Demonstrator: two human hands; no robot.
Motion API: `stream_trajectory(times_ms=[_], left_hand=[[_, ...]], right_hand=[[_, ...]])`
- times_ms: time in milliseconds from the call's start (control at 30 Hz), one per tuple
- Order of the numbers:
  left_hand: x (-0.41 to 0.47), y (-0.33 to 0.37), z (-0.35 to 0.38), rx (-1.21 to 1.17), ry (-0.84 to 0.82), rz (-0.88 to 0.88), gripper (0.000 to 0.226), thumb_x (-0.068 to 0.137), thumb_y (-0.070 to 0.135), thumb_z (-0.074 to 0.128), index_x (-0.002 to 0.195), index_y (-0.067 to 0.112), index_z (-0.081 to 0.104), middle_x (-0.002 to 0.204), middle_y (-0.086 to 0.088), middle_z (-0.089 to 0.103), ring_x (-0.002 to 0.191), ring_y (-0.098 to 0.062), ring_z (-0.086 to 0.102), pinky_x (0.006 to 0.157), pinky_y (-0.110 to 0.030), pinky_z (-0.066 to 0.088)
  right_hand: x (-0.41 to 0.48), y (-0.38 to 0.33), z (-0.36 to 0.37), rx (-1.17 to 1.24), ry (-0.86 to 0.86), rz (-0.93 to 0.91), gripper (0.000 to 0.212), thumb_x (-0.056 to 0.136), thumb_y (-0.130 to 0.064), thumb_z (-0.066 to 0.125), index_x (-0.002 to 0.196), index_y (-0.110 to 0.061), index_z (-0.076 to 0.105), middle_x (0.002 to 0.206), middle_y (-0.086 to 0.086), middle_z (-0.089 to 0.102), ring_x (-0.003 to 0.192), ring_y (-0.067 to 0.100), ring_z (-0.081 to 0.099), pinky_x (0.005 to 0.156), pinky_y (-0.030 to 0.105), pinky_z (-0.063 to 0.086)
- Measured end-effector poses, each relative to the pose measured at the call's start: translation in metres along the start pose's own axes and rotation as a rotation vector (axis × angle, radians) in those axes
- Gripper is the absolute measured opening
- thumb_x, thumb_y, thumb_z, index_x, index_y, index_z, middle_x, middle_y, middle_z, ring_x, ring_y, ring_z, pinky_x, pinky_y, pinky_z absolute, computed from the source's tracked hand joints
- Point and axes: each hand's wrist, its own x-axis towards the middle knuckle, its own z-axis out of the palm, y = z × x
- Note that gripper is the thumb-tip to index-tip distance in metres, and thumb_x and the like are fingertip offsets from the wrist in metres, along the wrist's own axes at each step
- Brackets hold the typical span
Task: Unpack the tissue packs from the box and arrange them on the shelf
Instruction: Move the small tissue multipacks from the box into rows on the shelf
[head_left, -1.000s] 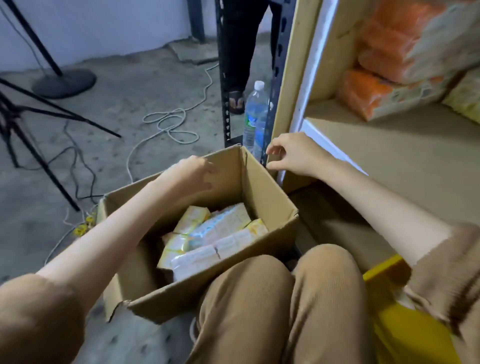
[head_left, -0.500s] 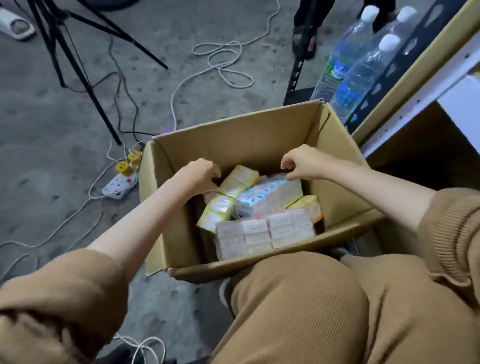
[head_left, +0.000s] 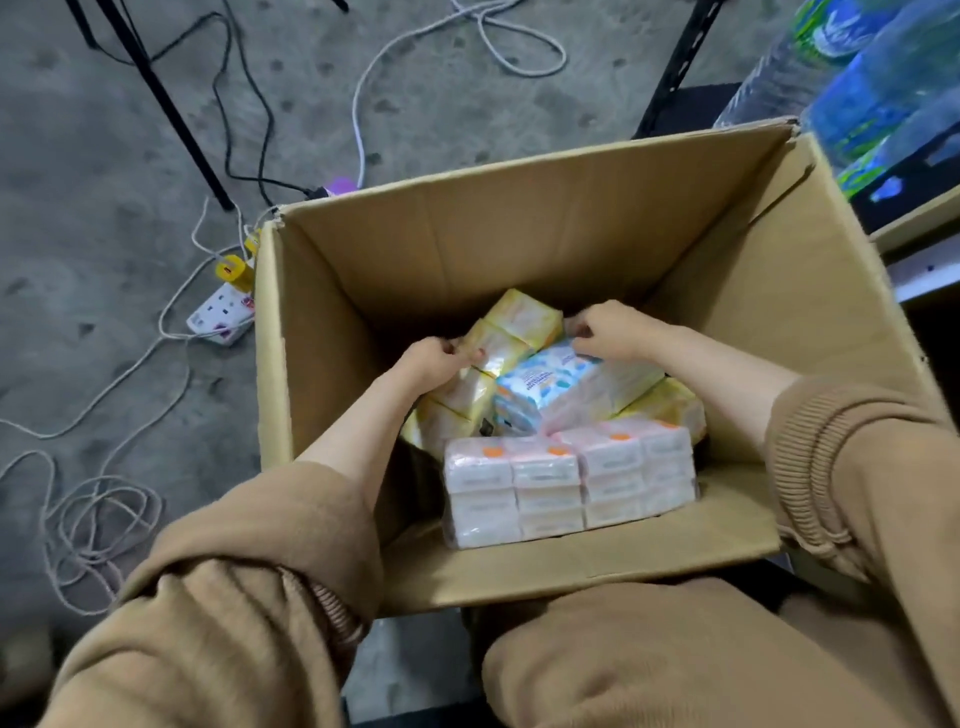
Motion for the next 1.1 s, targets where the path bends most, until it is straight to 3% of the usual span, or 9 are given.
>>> stream_trajectory(times_ms=[200,267,367,467,600,733,800,967,1100], left_hand=[[0.032,-0.031,0.015,-0.307,-0.114,-0.047,0.1,0.04,0.07,0.074,0.121,0.014,0.059,0.119,-0.008,0.066,0.109,-0.029,0.064,0.101,-0.046,0.048],[0.024,-0.024,0.012,-0.337,-0.157,-0.02,0.08,0.055,0.058,0.077,0.12,0.016,0.059,0.113,-0.009,0.069,0.1,-0.021,0.069,0.096,-0.04,0.053],[0.016,-0.014,0.007,-0.362,-0.219,0.062,0.024,0.087,0.02,0.063,0.111,0.021,0.059,0.086,0.006,0.068,0.062,0.003,0.068,0.063,-0.012,0.057],[0.012,-0.011,0.006,-0.36,-0.249,0.058,0.022,0.08,0.028,0.07,0.101,0.028,0.062,0.093,0.006,0.069,0.08,-0.008,0.068,0.078,-0.023,0.057],[0.023,-0.023,0.008,-0.408,-0.298,-0.062,0.092,0.037,0.057,0.086,0.118,0.021,0.061,0.114,-0.007,0.071,0.105,-0.027,0.067,0.101,-0.047,0.048],[0.015,-0.019,0.006,-0.427,-0.321,-0.063,0.091,0.041,0.05,0.083,0.122,0.017,0.057,0.117,-0.011,0.069,0.108,-0.029,0.066,0.101,-0.049,0.048],[0.013,-0.017,0.003,-0.433,-0.313,-0.043,0.091,0.039,0.048,0.083,0.122,0.018,0.057,0.117,-0.01,0.069,0.108,-0.028,0.066,0.101,-0.048,0.048],[0.002,-0.006,-0.001,-0.37,-0.338,-0.032,0.046,0.062,0.033,0.078,0.104,0.027,0.059,0.112,-0.006,0.068,0.104,-0.024,0.065,0.098,-0.041,0.049],[0.002,-0.002,-0.006,-0.277,-0.307,-0.002,0.023,0.072,0.026,0.076,0.089,0.026,0.06,0.091,0.002,0.067,0.081,-0.013,0.064,0.075,-0.025,0.052]], right_hand=[[0.003,0.013,0.004,-0.099,-0.141,0.02,0.049,0.097,-0.038,0.032,0.137,-0.012,0.043,0.147,0.012,0.042,0.135,0.03,0.036,0.107,0.032,0.032],[-0.002,0.019,-0.007,-0.21,-0.204,0.034,0.06,0.095,-0.053,0.029,0.124,-0.009,0.056,0.137,0.014,0.051,0.133,0.031,0.036,0.104,0.035,0.034],[-0.01,0.036,-0.026,-0.12,-0.235,0.077,0.061,0.086,-0.063,0.04,0.074,-0.009,0.065,0.09,0.011,0.061,0.093,0.027,0.057,0.07,0.032,0.04],[-0.017,0.058,-0.033,0.106,-0.279,0.089,0.046,0.076,-0.06,0.059,0.063,-0.016,0.057,0.071,0.0,0.058,0.068,0.016,0.053,0.066,0.029,0.038],[-0.018,0.06,-0.032,0.28,-0.416,0.17,0.038,0.066,-0.053,0.073,0.072,-0.017,0.059,0.075,0.001,0.067,0.068,0.018,0.062,0.068,0.029,0.048],[-0.011,0.045,-0.044,0.246,-0.666,0.285,0.106,0.014,-0.058,0.087,0.107,-0.012,0.067,0.105,0.01,0.073,0.095,0.028,0.068,0.092,0.041,0.053],[-0.01,0.037,-0.047,0.161,-0.74,0.277,0.117,0.009,-0.058,0.087,0.114,-0.012,0.065,0.109,0.01,0.073,0.102,0.027,0.068,0.097,0.044,0.051],[-0.034,0.021,-0.058,0.074,-0.638,0.258,0.086,0.038,-0.057,0.084,0.107,-0.009,0.068,0.097,0.008,0.076,0.084,0.024,0.072,0.082,0.036,0.058],[-0.057,0.015,-0.06,0.113,-0.44,0.252,0.053,0.067,-0.045,0.076,0.101,-0.004,0.069,0.088,0.008,0.074,0.07,0.021,0.069,0.07,0.03,0.055]])
